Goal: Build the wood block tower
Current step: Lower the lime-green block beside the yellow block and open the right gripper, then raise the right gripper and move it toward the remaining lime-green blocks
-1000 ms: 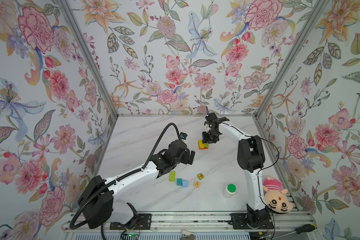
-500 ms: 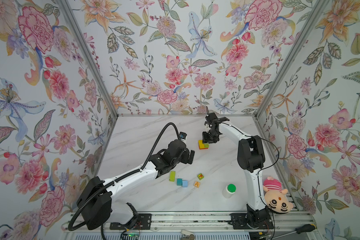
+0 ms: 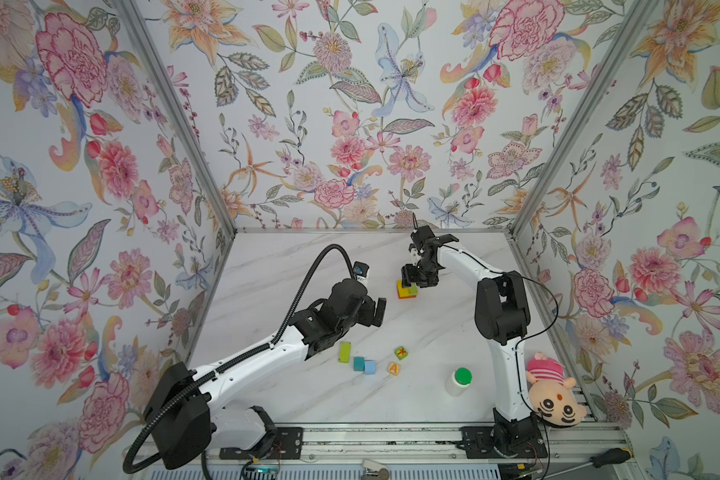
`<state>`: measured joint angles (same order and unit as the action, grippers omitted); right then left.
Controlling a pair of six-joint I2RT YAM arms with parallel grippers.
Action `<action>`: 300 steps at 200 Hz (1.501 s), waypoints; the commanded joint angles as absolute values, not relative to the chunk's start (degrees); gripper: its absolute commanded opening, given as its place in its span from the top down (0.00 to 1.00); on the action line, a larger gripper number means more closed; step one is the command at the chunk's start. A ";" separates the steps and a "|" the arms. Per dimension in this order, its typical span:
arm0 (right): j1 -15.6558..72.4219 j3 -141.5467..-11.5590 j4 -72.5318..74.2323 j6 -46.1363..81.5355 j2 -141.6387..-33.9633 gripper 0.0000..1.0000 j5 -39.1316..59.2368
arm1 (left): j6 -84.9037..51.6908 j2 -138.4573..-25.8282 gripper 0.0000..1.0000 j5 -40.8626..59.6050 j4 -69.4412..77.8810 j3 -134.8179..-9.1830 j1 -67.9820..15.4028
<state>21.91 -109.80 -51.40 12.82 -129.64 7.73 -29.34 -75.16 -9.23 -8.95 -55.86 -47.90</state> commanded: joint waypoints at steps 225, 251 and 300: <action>54.99 -96.33 -54.40 32.95 -112.47 0.30 -2.97 | -52.65 -26.39 0.01 -17.73 -31.51 -26.45 -60.55; 58.14 -98.60 -54.40 34.91 -115.82 0.30 -3.53 | -52.74 -24.79 0.01 -17.12 -32.11 -27.00 -60.91; 60.64 -103.65 -54.37 36.65 -121.33 0.31 -3.21 | -50.64 -26.82 0.01 -16.96 -31.88 -28.31 -60.91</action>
